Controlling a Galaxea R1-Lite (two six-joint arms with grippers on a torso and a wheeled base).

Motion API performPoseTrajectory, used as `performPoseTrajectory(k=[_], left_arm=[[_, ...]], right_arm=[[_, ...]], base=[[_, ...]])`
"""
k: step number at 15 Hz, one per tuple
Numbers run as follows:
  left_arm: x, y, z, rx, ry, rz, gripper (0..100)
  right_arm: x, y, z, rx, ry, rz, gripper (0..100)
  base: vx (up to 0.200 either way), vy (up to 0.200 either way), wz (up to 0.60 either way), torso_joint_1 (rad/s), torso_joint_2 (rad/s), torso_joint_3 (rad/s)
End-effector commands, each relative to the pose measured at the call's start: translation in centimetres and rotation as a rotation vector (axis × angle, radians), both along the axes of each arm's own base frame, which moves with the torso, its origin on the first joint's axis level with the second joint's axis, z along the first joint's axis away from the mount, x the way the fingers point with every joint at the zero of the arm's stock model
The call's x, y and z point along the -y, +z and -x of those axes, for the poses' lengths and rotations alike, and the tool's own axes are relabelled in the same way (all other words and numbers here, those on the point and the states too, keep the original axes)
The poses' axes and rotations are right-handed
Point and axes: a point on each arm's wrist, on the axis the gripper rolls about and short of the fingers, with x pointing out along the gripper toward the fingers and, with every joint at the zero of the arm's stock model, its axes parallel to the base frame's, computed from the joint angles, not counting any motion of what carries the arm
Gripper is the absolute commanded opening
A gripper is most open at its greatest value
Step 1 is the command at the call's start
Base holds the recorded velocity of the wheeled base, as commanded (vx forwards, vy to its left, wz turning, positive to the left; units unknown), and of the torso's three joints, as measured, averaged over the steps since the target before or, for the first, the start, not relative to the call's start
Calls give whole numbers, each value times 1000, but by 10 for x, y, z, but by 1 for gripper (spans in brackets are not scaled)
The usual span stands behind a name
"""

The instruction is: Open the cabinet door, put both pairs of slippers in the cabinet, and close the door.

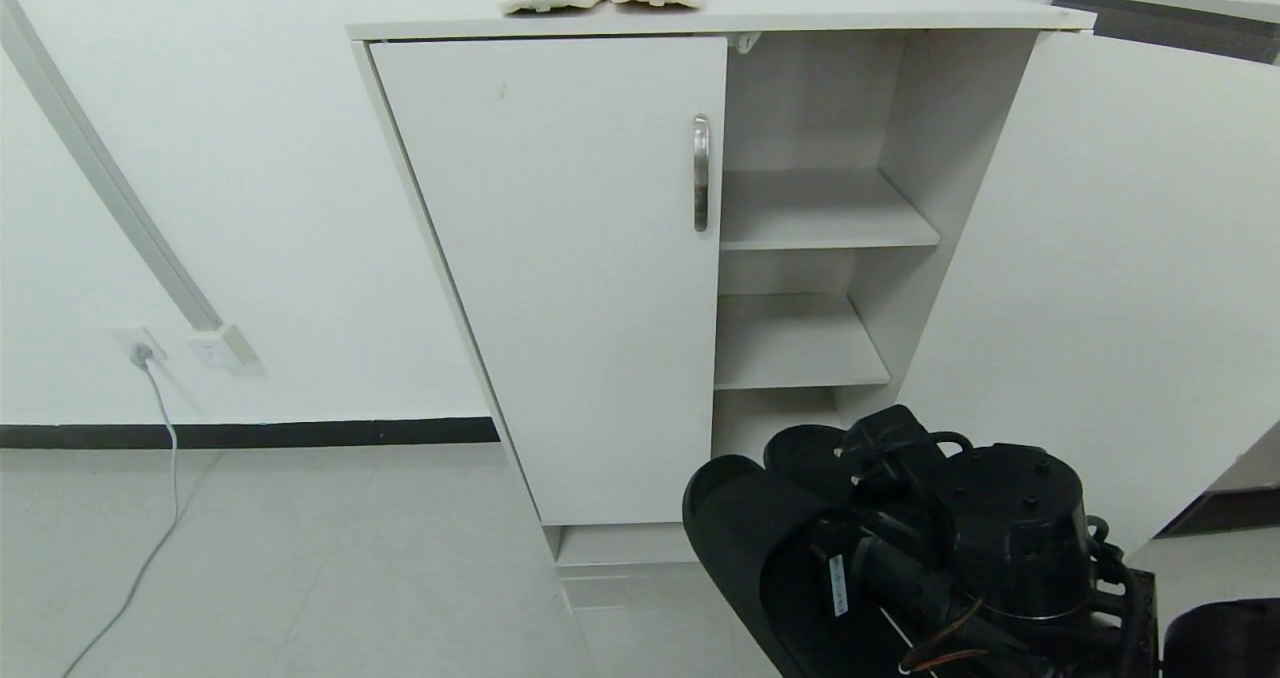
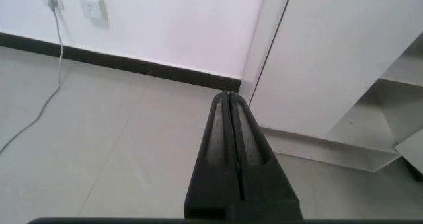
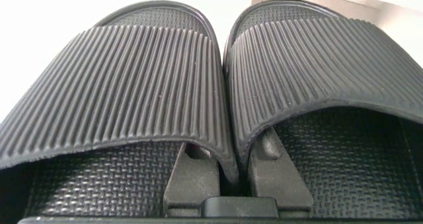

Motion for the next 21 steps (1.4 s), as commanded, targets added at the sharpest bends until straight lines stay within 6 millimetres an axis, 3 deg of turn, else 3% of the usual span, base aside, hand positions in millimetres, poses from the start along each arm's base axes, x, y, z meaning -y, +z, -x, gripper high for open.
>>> performPoseTrajectory(k=[1, 4, 6, 10, 13, 16, 18, 21], left_arm=[[2, -12, 0, 14, -61, -12, 0], [3, -14, 2, 20, -98, -90, 0], [1, -14, 2, 17, 15, -79, 0], [2, -14, 2, 24, -21, -16, 0], [0, -14, 2, 20, 42, -43, 0], [0, -14, 2, 21, 39, -31, 0], [0, -14, 2, 22, 37, -30, 0], [0, -14, 2, 22, 37, -30, 0]], right_arm=[[1, -2, 1, -5, 2, 6, 0], [-2, -2, 2, -4, 11, 7, 0], [-3, -2, 3, -4, 15, 7, 0], [-14, -6, -3, 2, 12, -2, 0], [-25, -14, -16, 37, -120, 29, 0], [-40, -10, -27, 76, -156, 7, 0], [-54, -11, -42, 123, -288, 10, 0], [-63, -5, -45, 157, -352, -6, 0]], base=[[0, 0, 0, 0, 0, 0], [0, 0, 0, 0, 0, 0], [0, 0, 0, 0, 0, 0], [0, 0, 0, 0, 0, 0], [0, 0, 0, 0, 0, 0], [0, 0, 0, 0, 0, 0], [0, 0, 0, 0, 0, 0], [0, 0, 0, 0, 0, 0]])
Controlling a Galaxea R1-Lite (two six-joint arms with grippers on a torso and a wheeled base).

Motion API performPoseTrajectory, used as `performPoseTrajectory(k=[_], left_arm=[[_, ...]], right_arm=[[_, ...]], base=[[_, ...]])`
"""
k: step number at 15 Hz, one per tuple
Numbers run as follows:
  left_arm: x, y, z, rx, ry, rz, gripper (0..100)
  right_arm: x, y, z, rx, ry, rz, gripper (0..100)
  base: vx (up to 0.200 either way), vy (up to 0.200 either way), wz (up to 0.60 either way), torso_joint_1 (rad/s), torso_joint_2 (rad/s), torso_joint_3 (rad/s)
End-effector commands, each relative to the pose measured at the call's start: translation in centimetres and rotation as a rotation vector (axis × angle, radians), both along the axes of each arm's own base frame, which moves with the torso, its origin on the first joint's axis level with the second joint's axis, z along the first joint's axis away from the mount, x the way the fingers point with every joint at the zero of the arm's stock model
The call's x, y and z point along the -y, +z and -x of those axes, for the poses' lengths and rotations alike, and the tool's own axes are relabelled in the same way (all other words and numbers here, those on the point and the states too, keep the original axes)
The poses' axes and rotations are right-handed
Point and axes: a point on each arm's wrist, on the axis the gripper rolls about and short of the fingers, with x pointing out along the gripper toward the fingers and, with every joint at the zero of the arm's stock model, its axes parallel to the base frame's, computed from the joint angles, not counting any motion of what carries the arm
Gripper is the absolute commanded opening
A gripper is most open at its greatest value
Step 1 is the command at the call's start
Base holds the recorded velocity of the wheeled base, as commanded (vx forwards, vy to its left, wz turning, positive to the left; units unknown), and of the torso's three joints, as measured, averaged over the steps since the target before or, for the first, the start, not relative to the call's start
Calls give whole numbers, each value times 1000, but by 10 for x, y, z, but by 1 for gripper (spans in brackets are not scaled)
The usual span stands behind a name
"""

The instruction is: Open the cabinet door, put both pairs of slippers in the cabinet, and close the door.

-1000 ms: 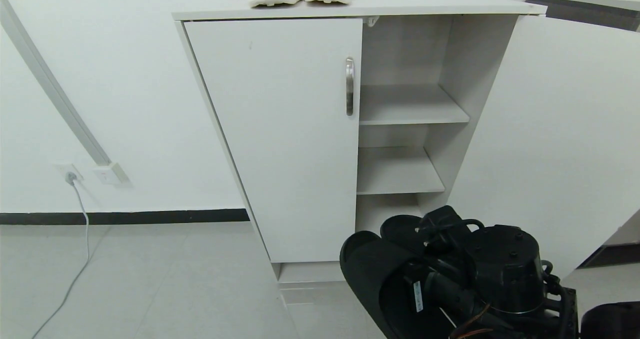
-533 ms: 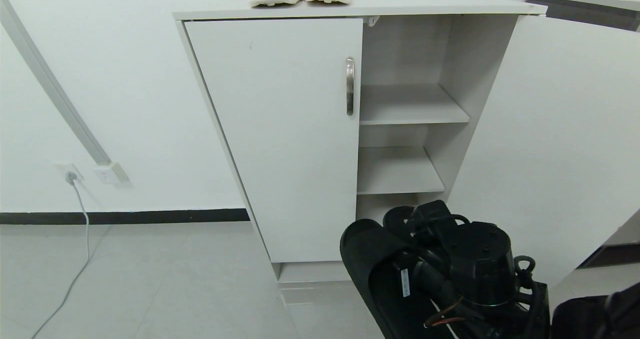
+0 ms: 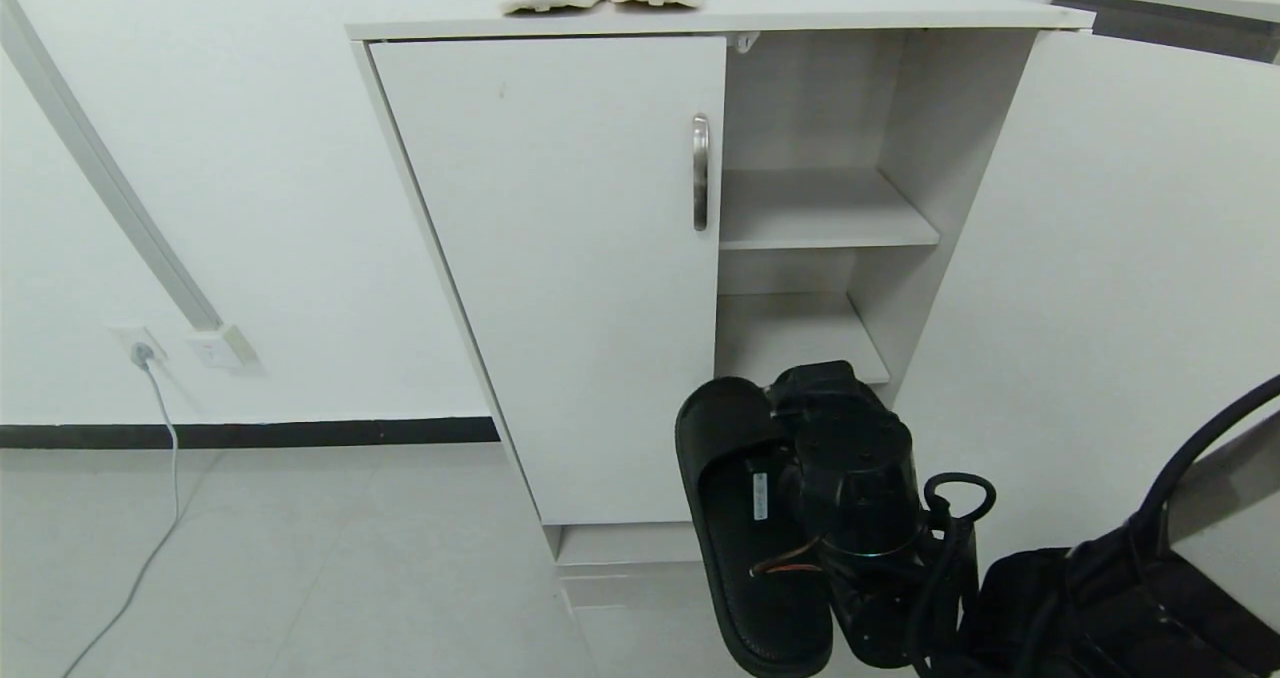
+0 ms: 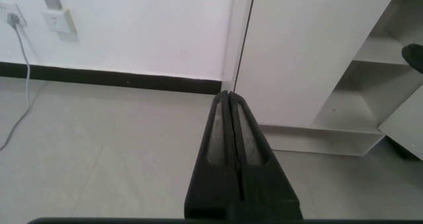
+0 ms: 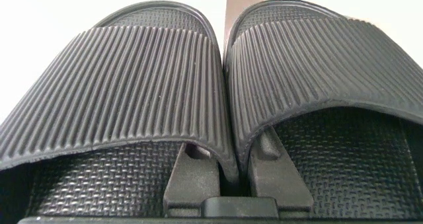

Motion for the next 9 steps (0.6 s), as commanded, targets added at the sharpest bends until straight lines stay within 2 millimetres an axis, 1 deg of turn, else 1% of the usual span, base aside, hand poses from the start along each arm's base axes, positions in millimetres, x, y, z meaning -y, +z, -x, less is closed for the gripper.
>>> performPoseTrajectory(k=[1, 7, 9], left_arm=[[0, 0, 0, -1, -1, 2, 0], [0, 0, 0, -1, -1, 5, 0], [0, 0, 0, 0, -1, 11, 0]], right_arm=[[-5, -6, -3, -6, 2, 8, 0], [-8, -16, -5, -23, -1, 24, 0], [-4, -18, -10, -29, -17, 28, 0]], base=[[0, 0, 0, 0, 0, 0], [0, -200, 0, 5, 4, 2], [0, 0, 0, 0, 0, 0]])
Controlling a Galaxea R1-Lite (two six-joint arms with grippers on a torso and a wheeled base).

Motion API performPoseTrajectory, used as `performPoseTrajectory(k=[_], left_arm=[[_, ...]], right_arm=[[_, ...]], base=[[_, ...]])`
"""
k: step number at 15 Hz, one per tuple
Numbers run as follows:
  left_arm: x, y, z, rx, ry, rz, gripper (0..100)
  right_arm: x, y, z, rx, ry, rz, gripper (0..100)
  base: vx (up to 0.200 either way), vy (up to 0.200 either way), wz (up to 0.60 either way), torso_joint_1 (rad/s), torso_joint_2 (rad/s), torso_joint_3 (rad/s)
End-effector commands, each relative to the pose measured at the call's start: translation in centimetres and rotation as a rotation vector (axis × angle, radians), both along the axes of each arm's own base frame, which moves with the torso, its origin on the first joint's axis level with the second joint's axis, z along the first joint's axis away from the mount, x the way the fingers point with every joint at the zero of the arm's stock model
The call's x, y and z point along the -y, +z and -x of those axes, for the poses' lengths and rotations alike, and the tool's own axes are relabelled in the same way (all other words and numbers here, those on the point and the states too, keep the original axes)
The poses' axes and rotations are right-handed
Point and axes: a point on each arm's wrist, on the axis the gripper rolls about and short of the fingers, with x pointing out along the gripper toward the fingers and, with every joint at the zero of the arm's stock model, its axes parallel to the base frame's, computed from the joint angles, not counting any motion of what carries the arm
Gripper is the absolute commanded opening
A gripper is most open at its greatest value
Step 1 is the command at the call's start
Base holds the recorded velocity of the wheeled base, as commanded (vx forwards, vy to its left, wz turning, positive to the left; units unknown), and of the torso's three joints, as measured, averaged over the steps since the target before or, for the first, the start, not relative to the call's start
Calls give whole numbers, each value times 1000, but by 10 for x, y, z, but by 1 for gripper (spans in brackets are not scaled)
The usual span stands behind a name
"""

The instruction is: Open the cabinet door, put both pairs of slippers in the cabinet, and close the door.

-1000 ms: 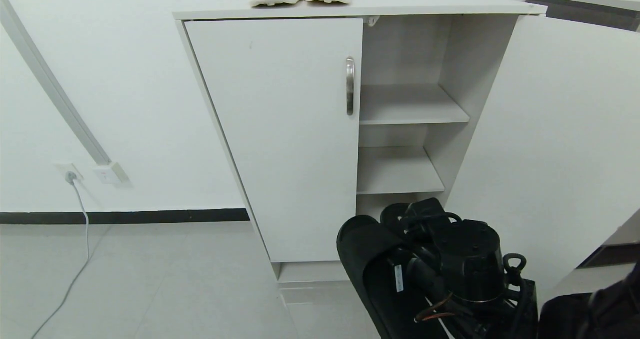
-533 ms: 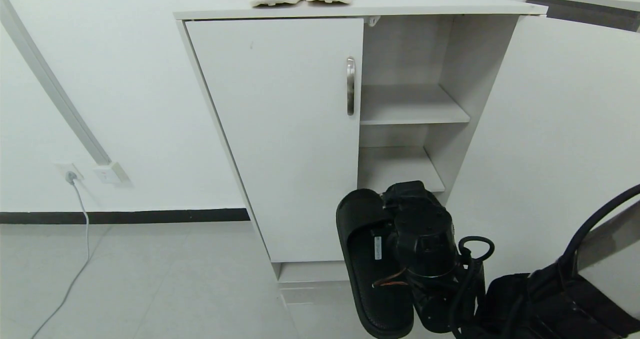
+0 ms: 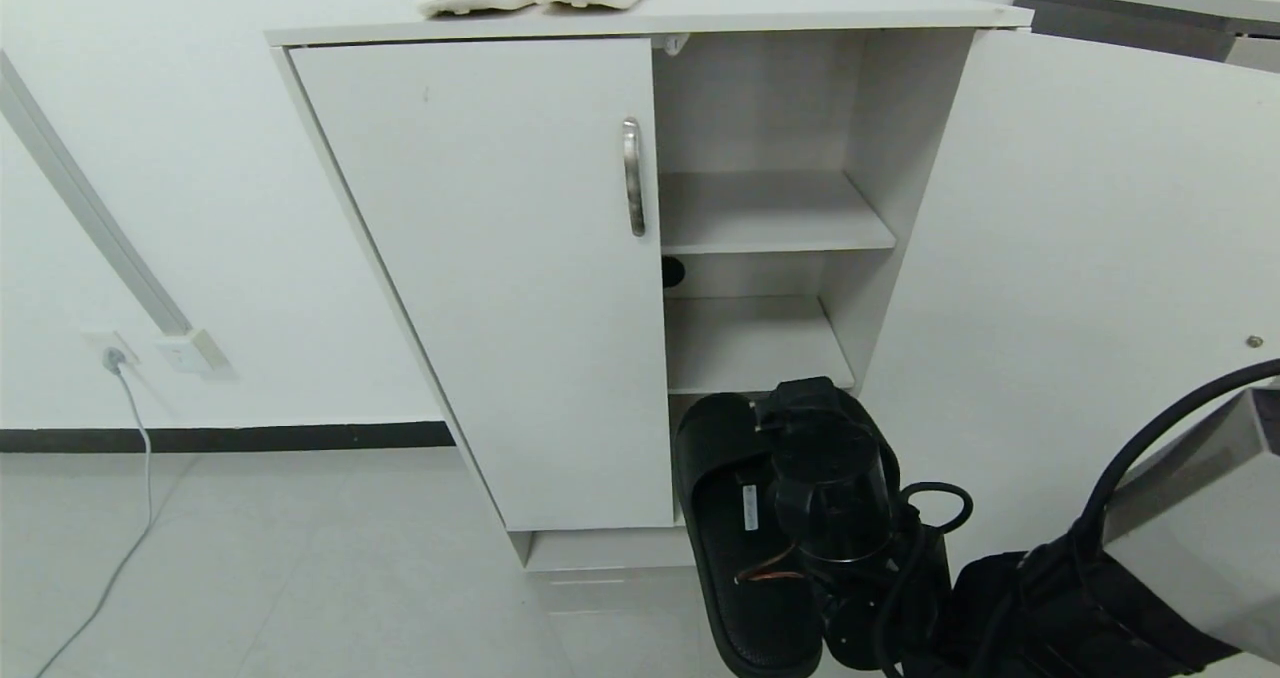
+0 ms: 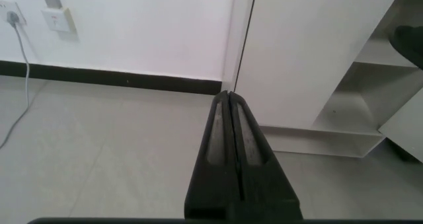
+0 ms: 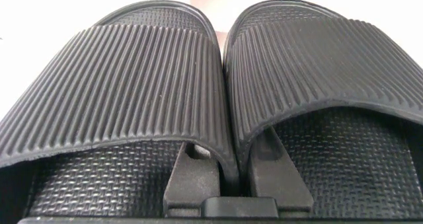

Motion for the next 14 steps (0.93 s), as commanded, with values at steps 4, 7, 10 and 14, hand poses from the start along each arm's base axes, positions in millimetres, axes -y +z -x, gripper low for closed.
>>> performPoseTrajectory(k=[4, 7, 10, 14], left_arm=[[0, 0, 0, -2, 0, 1, 0], [0, 0, 0, -2, 0, 1, 0], [0, 0, 0, -2, 0, 1, 0], [0, 0, 0, -2, 0, 1, 0]], right_arm=[[7, -14, -17, -20, -44, 14, 0], [7, -16, -18, -25, -45, 15, 0], [8, -21, -20, -32, -48, 18, 0], [7, -21, -21, -25, -41, 9, 0]], base=[[0, 0, 0, 0, 0, 0], [0, 0, 0, 0, 0, 0], [0, 0, 0, 0, 0, 0], [0, 0, 0, 0, 0, 0]])
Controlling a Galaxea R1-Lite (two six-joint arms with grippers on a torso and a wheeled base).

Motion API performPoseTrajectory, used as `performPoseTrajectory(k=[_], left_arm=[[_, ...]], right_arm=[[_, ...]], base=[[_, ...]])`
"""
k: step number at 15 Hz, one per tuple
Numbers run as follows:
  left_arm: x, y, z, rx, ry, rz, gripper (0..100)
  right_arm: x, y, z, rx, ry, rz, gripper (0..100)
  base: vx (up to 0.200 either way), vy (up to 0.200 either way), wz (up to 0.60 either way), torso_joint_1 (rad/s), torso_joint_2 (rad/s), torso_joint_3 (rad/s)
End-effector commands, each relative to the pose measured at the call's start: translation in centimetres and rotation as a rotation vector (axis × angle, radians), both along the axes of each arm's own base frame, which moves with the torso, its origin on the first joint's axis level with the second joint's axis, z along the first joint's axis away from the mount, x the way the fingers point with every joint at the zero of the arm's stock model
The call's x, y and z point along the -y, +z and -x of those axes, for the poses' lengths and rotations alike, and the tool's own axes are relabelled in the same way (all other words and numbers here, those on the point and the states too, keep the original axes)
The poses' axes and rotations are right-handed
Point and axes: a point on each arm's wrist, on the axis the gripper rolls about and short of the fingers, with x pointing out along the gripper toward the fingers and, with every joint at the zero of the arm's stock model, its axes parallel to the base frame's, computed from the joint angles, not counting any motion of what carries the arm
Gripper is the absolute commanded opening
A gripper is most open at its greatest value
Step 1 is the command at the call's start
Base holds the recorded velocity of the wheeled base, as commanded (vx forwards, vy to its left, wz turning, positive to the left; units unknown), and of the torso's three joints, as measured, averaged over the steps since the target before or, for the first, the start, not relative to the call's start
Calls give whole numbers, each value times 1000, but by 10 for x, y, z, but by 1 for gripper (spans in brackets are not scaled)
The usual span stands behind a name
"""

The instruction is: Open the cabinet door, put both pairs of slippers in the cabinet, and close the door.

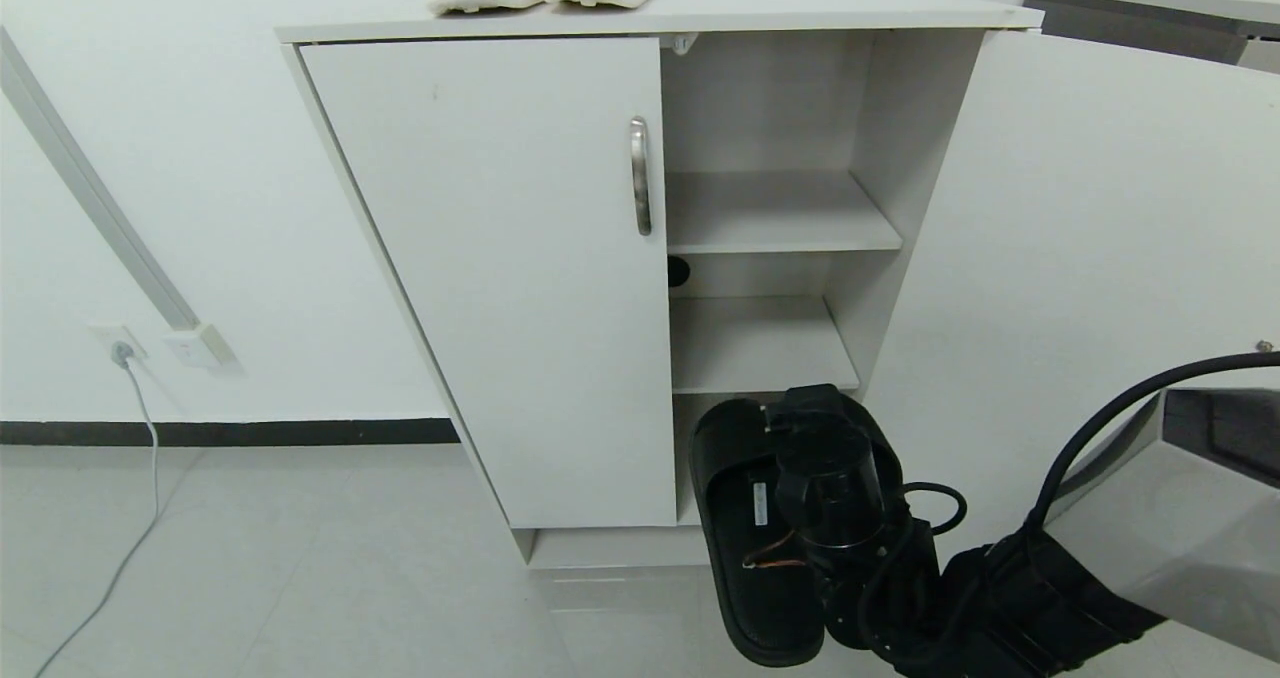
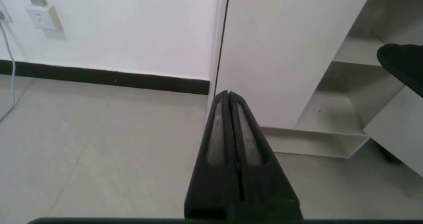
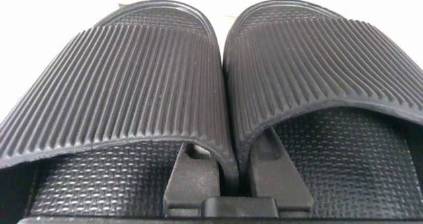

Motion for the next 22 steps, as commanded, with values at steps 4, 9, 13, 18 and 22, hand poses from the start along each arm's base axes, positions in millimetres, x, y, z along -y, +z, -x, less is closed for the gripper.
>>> performPoseTrajectory(k=[4, 9, 13, 18, 22], left_arm=[[0, 0, 0, -1, 0, 0, 0], [0, 0, 0, -1, -1, 0, 0], [0, 0, 0, -1, -1, 0, 0], [0, 0, 0, -1, -13, -1, 0], [0, 0, 0, -1, -13, -1, 0]], right_arm=[[-2, -9, -3, -7, -5, 9, 0], [-7, -11, -19, 3, -5, -11, 0], [-7, -8, -19, 8, 3, -15, 0], [-7, -4, -18, 20, -4, -23, 0], [6, -2, -29, 49, -46, -48, 0]], base=[[0, 0, 0, 0, 0, 0], [0, 0, 0, 0, 0, 0], [0, 0, 0, 2, 0, -171], [0, 0, 0, 4, 0, -193], [0, 0, 0, 5, 2, -201]])
